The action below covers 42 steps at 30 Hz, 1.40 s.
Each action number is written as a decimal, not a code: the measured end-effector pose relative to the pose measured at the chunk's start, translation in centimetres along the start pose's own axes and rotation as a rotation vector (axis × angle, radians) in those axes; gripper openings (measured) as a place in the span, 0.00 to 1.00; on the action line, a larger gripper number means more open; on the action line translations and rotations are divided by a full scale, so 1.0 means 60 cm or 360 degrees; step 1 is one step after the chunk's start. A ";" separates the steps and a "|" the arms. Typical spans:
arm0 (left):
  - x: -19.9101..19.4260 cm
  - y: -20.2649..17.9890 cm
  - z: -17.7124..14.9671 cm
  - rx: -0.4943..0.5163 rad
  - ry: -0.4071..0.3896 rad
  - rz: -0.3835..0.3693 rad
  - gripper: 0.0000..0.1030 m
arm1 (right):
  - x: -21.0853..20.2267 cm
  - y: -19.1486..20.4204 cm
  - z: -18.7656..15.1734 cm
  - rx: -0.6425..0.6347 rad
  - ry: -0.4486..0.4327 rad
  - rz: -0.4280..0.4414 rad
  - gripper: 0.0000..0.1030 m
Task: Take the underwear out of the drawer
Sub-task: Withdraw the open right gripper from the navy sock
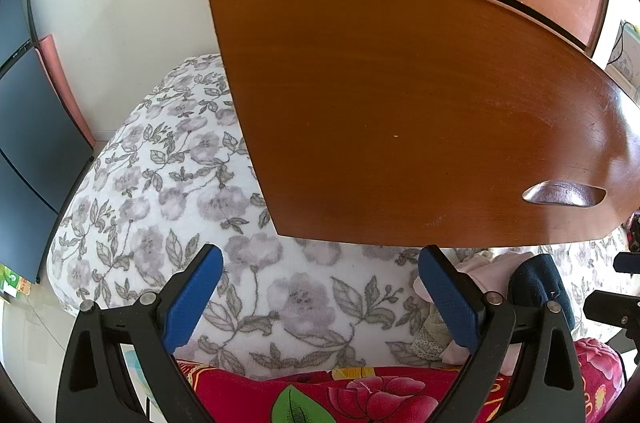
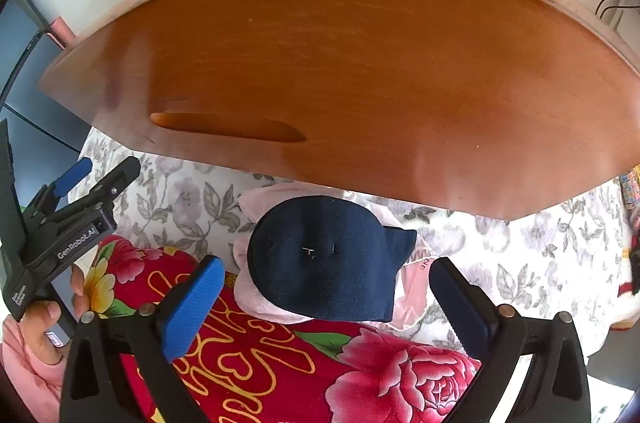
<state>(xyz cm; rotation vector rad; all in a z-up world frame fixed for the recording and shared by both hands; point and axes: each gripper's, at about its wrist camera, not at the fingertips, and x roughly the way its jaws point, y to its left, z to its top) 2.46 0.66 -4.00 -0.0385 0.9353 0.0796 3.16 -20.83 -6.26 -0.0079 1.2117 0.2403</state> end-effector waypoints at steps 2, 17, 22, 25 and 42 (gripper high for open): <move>0.000 0.000 0.000 0.0000 0.0001 0.0000 0.95 | -0.001 0.000 0.000 -0.0005 -0.0003 0.0010 1.00; 0.002 -0.004 -0.001 -0.0007 0.0004 -0.0009 0.95 | -0.100 0.029 0.018 -0.0105 -0.0198 0.0059 1.00; 0.002 -0.002 0.000 -0.0013 0.0005 -0.0016 0.95 | -0.162 0.049 0.028 -0.0184 -0.0354 0.0054 1.00; 0.000 0.000 0.000 -0.0019 0.0005 -0.0024 0.95 | -0.189 0.057 0.038 -0.0211 -0.0428 0.0041 1.00; -0.005 0.004 0.000 -0.0036 -0.0031 -0.0035 0.95 | -0.205 0.050 0.129 -0.0185 -0.0523 -0.0031 1.00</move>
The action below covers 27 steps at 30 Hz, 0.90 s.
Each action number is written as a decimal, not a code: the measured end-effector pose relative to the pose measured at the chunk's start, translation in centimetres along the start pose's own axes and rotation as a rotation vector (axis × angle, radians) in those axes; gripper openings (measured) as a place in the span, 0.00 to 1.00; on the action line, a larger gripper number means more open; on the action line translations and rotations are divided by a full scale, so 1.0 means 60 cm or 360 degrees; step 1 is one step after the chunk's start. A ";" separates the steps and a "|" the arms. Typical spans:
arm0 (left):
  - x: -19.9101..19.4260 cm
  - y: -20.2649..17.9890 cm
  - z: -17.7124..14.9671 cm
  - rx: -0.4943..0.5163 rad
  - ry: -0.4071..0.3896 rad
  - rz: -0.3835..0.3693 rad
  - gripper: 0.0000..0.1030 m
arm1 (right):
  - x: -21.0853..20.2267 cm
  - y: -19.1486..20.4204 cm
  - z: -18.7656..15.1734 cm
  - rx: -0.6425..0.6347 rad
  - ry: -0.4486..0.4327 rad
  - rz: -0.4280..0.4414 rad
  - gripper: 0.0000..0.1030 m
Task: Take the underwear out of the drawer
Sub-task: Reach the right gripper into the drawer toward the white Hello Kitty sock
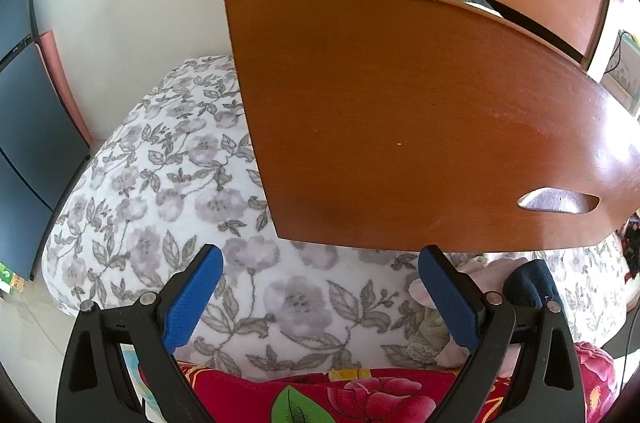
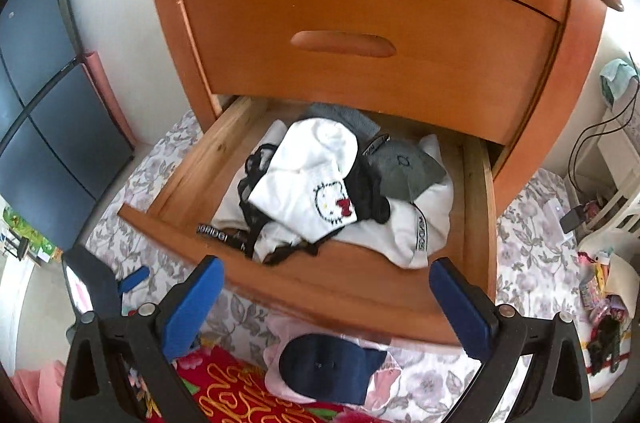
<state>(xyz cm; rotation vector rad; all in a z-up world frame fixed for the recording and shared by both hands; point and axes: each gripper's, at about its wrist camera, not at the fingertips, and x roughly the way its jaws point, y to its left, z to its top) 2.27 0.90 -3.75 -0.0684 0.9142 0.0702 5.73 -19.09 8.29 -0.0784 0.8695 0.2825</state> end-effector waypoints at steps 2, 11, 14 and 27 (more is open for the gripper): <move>0.000 0.001 0.000 -0.0001 -0.0002 -0.0004 0.95 | 0.010 -0.001 0.009 0.0001 0.0005 0.0011 1.00; 0.001 0.006 0.001 -0.0013 0.0007 -0.0019 0.95 | 0.068 -0.019 0.050 0.0020 0.0037 -0.0015 1.00; 0.003 0.008 0.002 -0.0026 0.0013 -0.0032 0.95 | 0.086 -0.027 0.066 0.0063 0.0069 -0.0022 1.00; 0.006 0.012 0.002 -0.0044 0.0031 -0.0055 0.95 | 0.183 0.023 0.105 -0.0040 0.0284 0.0040 1.00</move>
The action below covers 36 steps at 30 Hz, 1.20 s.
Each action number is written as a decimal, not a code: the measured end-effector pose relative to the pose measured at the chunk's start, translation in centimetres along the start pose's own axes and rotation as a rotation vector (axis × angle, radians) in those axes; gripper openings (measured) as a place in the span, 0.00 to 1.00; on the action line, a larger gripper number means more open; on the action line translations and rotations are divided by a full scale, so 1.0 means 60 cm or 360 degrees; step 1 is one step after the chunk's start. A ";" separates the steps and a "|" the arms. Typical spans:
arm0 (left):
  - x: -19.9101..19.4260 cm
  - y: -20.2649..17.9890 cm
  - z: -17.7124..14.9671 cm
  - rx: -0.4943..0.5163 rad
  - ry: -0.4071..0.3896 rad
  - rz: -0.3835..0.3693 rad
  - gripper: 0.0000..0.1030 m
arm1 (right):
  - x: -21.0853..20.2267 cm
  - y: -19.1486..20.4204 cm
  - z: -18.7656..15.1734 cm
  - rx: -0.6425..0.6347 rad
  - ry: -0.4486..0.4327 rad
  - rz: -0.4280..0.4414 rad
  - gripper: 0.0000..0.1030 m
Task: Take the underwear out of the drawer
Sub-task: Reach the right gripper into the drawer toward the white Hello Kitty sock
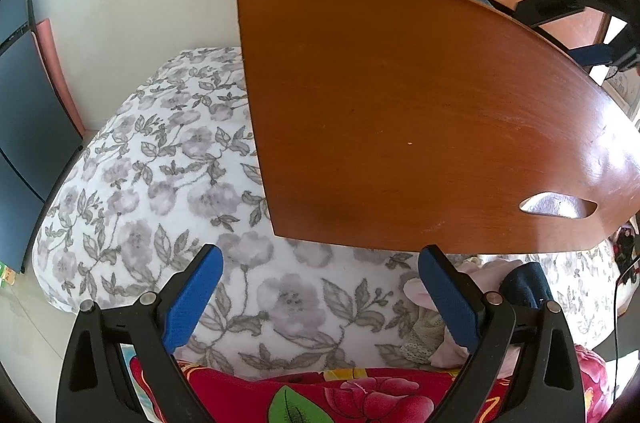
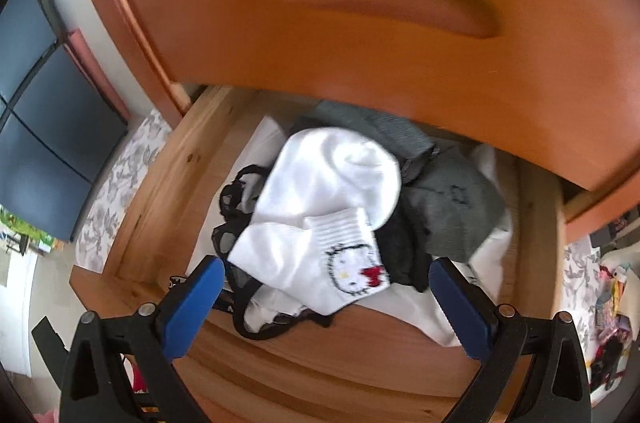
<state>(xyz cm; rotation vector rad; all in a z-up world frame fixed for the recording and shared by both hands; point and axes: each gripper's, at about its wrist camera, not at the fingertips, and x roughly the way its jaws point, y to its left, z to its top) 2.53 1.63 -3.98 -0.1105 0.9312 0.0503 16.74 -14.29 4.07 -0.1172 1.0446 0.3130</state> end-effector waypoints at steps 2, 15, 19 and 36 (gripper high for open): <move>0.000 0.000 0.000 0.0000 0.0001 0.0000 0.95 | 0.015 0.009 0.005 -0.0033 0.0035 0.0012 1.00; 0.001 0.000 0.000 -0.0006 0.0008 -0.0009 0.95 | 0.086 0.036 0.035 -0.0056 0.0220 -0.0045 1.00; 0.002 0.001 0.000 -0.0013 0.0014 -0.0016 0.95 | 0.109 0.043 0.039 -0.0060 0.0299 -0.0070 1.00; 0.005 0.011 0.000 -0.0056 0.0037 -0.0044 0.95 | 0.142 0.045 0.048 -0.0018 0.0334 -0.0164 0.72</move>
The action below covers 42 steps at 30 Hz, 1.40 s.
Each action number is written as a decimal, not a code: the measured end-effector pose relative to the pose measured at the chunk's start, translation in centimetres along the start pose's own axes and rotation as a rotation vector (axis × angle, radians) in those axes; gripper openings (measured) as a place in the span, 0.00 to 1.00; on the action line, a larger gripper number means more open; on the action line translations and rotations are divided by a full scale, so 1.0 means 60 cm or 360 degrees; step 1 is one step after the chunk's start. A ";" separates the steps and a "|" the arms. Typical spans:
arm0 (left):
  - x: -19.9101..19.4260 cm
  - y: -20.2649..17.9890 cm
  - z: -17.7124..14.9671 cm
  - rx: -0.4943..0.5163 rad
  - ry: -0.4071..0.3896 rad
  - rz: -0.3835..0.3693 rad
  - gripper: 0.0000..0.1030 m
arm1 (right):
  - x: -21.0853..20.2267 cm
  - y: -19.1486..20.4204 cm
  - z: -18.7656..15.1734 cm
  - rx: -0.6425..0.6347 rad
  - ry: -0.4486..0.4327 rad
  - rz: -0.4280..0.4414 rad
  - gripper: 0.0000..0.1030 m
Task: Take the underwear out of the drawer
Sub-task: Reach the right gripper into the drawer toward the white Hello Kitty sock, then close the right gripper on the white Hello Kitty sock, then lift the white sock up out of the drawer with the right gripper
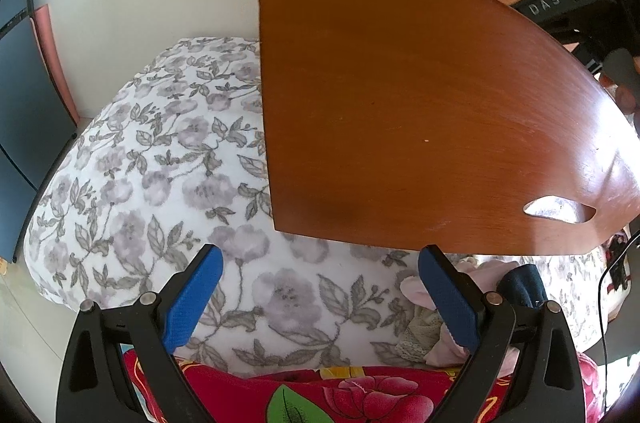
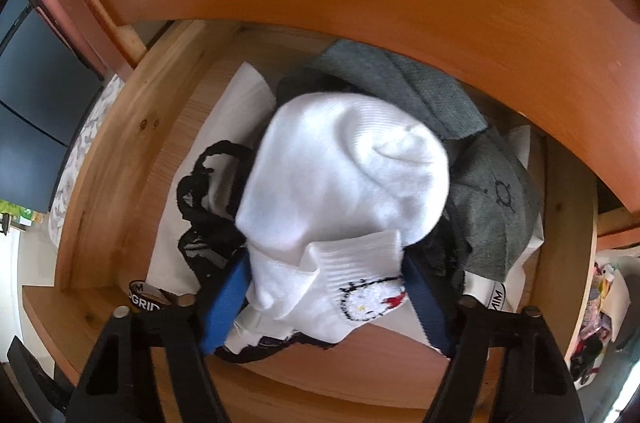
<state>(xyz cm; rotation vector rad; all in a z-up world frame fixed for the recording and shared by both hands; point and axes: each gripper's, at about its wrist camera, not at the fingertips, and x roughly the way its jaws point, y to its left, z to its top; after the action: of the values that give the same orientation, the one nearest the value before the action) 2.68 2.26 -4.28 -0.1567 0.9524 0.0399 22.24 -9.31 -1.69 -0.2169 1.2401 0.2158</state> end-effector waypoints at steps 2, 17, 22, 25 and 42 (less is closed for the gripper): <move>0.000 0.000 0.000 0.0001 0.0001 0.0000 0.95 | -0.001 -0.006 -0.002 0.0018 -0.0007 0.0018 0.68; 0.000 0.000 -0.001 -0.0001 0.0008 0.0003 0.95 | -0.024 -0.069 -0.044 0.0158 -0.0036 0.0164 0.49; 0.001 0.001 0.000 0.0001 0.0011 0.0005 0.95 | -0.052 -0.088 -0.057 0.0210 -0.0062 0.0228 0.49; 0.001 0.002 -0.001 0.0001 0.0012 0.0005 0.95 | -0.069 -0.098 -0.067 0.0227 -0.0083 0.0251 0.47; 0.000 0.005 -0.002 0.0004 0.0016 0.0013 0.95 | -0.142 -0.148 -0.106 0.0326 -0.0229 0.0398 0.41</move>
<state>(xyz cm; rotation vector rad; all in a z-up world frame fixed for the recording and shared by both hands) 2.57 2.56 -4.37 -0.1508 0.9628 0.0456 16.27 -19.98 4.81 0.1300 1.1354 0.3124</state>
